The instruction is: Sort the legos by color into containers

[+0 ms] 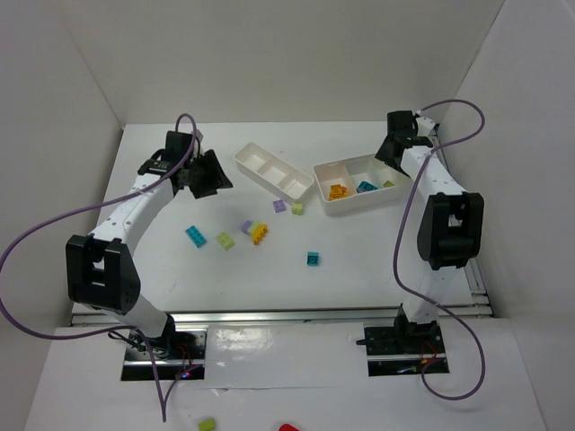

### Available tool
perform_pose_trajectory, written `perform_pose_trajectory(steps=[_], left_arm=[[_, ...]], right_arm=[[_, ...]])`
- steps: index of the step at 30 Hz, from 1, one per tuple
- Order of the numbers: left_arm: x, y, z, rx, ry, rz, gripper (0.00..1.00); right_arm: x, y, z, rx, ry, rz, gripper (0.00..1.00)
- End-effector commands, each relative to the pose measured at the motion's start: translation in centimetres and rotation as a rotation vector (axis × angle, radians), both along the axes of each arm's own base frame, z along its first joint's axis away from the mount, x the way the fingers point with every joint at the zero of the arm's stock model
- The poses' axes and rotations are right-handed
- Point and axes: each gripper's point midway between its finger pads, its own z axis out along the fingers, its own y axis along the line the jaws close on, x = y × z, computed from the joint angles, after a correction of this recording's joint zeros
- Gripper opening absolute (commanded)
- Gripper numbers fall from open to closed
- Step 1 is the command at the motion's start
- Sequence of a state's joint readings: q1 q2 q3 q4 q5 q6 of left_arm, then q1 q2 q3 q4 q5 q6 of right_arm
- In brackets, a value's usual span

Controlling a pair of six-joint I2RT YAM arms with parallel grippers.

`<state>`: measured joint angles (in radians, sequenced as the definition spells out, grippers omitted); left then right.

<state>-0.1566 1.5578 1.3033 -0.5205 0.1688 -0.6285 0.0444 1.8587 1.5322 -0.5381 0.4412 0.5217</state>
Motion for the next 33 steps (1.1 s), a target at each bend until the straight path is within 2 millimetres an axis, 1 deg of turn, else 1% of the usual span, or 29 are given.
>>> perform_pose_trajectory(steps=[1, 2, 3, 5, 6, 7, 8, 9, 10, 11, 12, 13, 14, 15, 16, 17, 19, 21, 22, 23, 24, 25, 27, 28, 29, 30, 31, 32, 33], left_arm=[[0.3, -0.4, 1.3, 0.006, -0.034, -0.021, 0.61], [0.3, -0.2, 1.3, 0.012, -0.035, -0.015, 0.61], [0.2, -0.6, 1.3, 0.012, -0.035, -0.024, 0.62], [0.4, -0.6, 1.7, 0.010, -0.046, -0.024, 0.62], [0.4, -0.6, 1.7, 0.010, -0.046, -0.024, 0.62], [0.6, -0.6, 2.1, 0.009, -0.056, -0.024, 0.62], [0.6, -0.9, 2.1, 0.015, -0.057, -0.027, 0.62], [0.8, -0.9, 2.5, 0.019, -0.071, -0.033, 0.62], [0.7, -0.6, 2.3, 0.032, -0.062, -0.023, 0.62], [0.9, -0.6, 2.3, 0.032, -0.062, -0.023, 0.62], [1.2, 0.0, 2.2, 0.064, -0.069, -0.006, 0.62], [1.3, 0.3, 2.4, 0.080, -0.073, 0.009, 0.62], [1.0, 0.8, 2.1, 0.101, -0.054, 0.024, 0.62], [1.3, 1.7, 2.3, 0.123, -0.060, 0.054, 0.62], [1.3, 1.7, 2.3, 0.123, -0.060, 0.054, 0.62], [1.4, 2.4, 2.8, 0.129, -0.072, 0.074, 0.63], [1.2, 2.8, 2.8, 0.130, -0.071, 0.084, 0.63], [1.1, 2.7, 2.8, 0.130, -0.073, 0.070, 0.63], [0.9, 2.9, 2.7, 0.124, -0.070, 0.072, 0.63], [0.9, 2.9, 2.7, 0.124, -0.070, 0.072, 0.63], [0.7, 3.0, 2.3, 0.126, -0.060, 0.072, 0.63], [0.7, 2.8, 2.3, 0.118, -0.059, 0.065, 0.63], [0.4, 2.8, 2.3, 0.118, -0.059, 0.064, 0.63], [0.4, 2.8, 2.3, 0.118, -0.059, 0.064, 0.63], [0.4, 2.9, 2.3, 0.126, -0.062, 0.056, 0.63], [0.4, 2.9, 2.3, 0.126, -0.062, 0.056, 0.63], [0.6, 2.8, 2.7, 0.124, -0.071, 0.056, 0.63], [0.6, 3.0, 2.6, 0.138, -0.074, 0.057, 0.63], [0.6, 3.1, 2.6, 0.138, -0.074, 0.057, 0.63]], right_arm=[[2.7, 0.0, 4.1, -0.002, -0.130, -0.004, 0.80], [2.5, 0.2, 5.5, 0.001, -0.154, 0.018, 0.80], [2.1, 1.1, 5.4, -0.004, -0.151, 0.044, 0.80], [1.4, 3.4, 6.3, -0.014, -0.166, 0.121, 0.73], [1.0, 4.6, 8.5, -0.007, -0.227, 0.169, 0.69], [-0.1, 6.2, 7.5, 0.000, -0.208, 0.236, 0.65], [-0.9, 9.6, 7.6, 0.000, -0.212, 0.350, 0.63], [-1.9, 12.2, 8.5, 0.038, -0.237, 0.441, 0.63], [-3.2, 14.3, 7.1, 0.061, -0.205, 0.503, 0.63], [-4.7, 18.0, 6.3, 0.081, -0.175, 0.598, 0.67], [-5.9, 20.4, 6.0, 0.117, -0.152, 0.662, 0.73], [-7.4, 22.0, 4.2, 0.123, -0.083, 0.712, 0.76], [-9.4, 25.4, 3.5, 0.138, -0.053, 0.784, 0.80], [-10.4, 27.0, 2.4, 0.151, -0.019, 0.805, 0.82], [-11.2, 28.3, 1.9, 0.156, -0.006, 0.832, 0.86], [-12.8, 30.2, 1.1, 0.156, 0.016, 0.871, 0.88], [-13.7, 31.1, -1.1, 0.164, 0.067, 0.857, 0.89], [-14.0, 31.6, -2.5, 0.149, 0.093, 0.834, 0.94], [-13.4, 31.6, -3.5, 0.136, 0.103, 0.798, 0.95], [-13.3, 31.4, -4.0, 0.120, 0.119, 0.788, 0.95], [-12.7, 31.5, -3.9, 0.115, 0.113, 0.765, 0.95], [-12.2, 31.5, -4.8, 0.101, 0.124, 0.738, 0.94], [-10.7, 31.3, -5.0, 0.117, 0.107, 0.717, 0.90], [-10.7, 31.6, -6.2, 0.121, 0.130, 0.723, 0.89], [-9.7, 31.5, -6.1, 0.124, 0.121, 0.709, 0.87], [-9.5, 31.6, -6.5, 0.122, 0.128, 0.708, 0.87], [-8.9, 31.2, -6.9, 0.121, 0.133, 0.692, 0.86], [-8.5, 30.9, -7.9, 0.116, 0.150, 0.680, 0.86], [-8.2, 31.1, -7.9, 0.124, 0.145, 0.672, 0.84]])
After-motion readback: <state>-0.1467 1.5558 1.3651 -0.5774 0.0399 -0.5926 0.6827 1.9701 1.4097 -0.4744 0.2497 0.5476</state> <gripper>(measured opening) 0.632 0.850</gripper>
